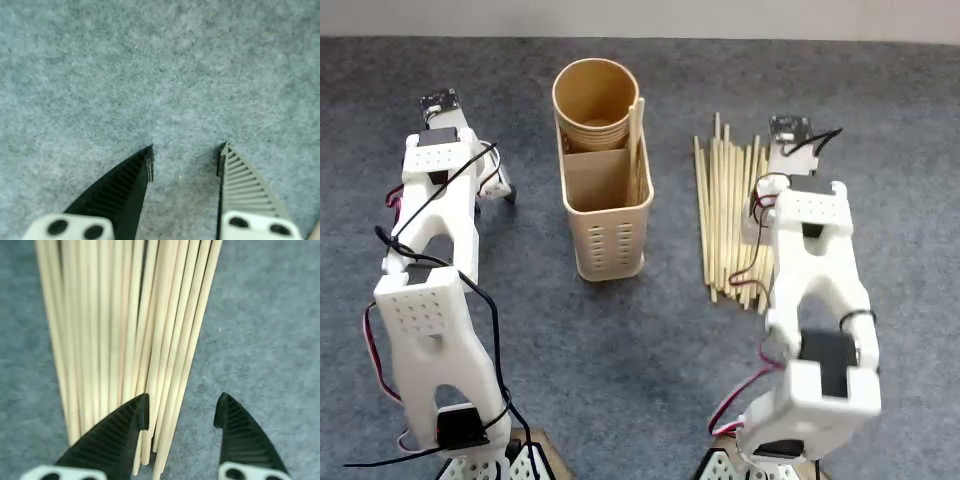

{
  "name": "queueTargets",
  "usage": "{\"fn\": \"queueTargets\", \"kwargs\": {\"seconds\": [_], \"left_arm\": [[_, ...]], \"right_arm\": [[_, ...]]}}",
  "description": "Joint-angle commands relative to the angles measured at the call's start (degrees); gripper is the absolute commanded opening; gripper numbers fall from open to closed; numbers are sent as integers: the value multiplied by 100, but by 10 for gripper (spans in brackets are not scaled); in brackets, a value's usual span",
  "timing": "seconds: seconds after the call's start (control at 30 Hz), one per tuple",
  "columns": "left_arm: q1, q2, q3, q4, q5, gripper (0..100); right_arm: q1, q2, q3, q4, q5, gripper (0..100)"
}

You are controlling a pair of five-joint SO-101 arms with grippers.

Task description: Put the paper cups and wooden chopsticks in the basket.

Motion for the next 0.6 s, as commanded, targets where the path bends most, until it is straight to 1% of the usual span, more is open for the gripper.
{"fn": "queueTargets", "kwargs": {"seconds": [0.0,0.17,0.33,0.57], "left_arm": [[110,-22,-22,-88,-70,217],[119,-22,-22,-88,-70,217],[119,-22,-22,-88,-70,217],[119,-22,-22,-88,-70,217]], "right_arm": [[136,303,-444,4,-44,217],[136,699,-514,-347,-44,211],[127,963,-549,-505,-26,111],[136,963,-558,-505,-9,16]]}}
